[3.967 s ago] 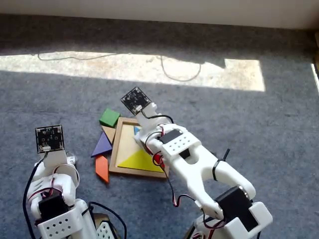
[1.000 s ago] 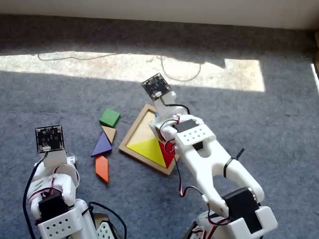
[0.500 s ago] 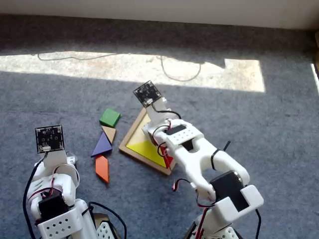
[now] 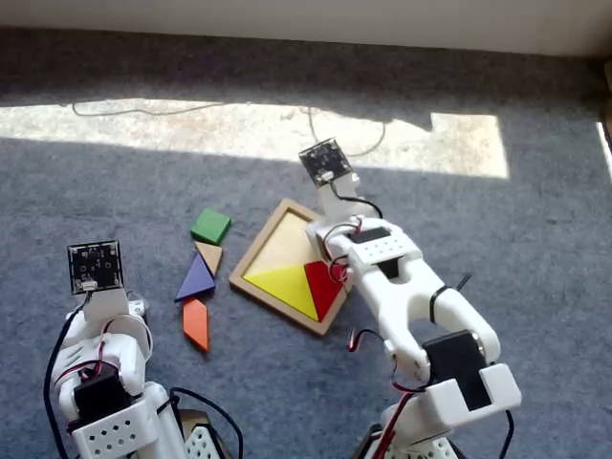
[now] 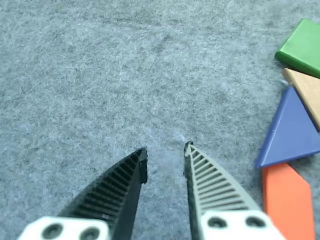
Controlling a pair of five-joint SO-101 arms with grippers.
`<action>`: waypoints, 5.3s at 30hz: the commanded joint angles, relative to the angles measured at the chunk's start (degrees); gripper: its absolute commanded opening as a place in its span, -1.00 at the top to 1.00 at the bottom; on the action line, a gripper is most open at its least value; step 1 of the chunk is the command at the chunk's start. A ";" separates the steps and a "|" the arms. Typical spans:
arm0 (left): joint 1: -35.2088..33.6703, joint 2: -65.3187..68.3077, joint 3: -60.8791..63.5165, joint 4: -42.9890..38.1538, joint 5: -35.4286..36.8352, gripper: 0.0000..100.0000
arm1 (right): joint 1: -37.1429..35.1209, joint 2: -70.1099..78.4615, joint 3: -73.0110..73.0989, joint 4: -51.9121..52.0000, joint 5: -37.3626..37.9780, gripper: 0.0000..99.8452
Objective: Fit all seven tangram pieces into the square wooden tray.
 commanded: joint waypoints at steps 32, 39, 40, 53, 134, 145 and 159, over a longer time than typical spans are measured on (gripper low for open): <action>0.57 -0.75 -3.74 -0.79 0.44 0.71 | 6.55 -37.93 20.70 16.04 3.52 0.99; 1.01 -0.75 -5.32 -1.14 -0.70 0.55 | 14.99 -37.93 22.64 15.78 -5.80 0.99; 1.10 -0.31 -6.37 -1.14 -2.64 0.53 | 15.69 -37.93 22.64 15.78 -7.47 0.99; 6.11 4.70 -23.34 4.22 -18.29 0.50 | 21.23 -31.16 27.47 1.63 -8.53 0.99; 51.47 142.90 -133.58 34.64 -18.73 0.80 | 37.49 -26.59 23.69 1.36 -13.98 0.99; 56.13 142.99 -133.58 33.41 -18.64 0.53 | 37.58 -26.59 23.69 1.36 -13.80 0.99; 54.29 136.66 -133.49 33.85 -14.68 0.53 | 37.49 -26.59 23.60 1.36 -13.80 0.99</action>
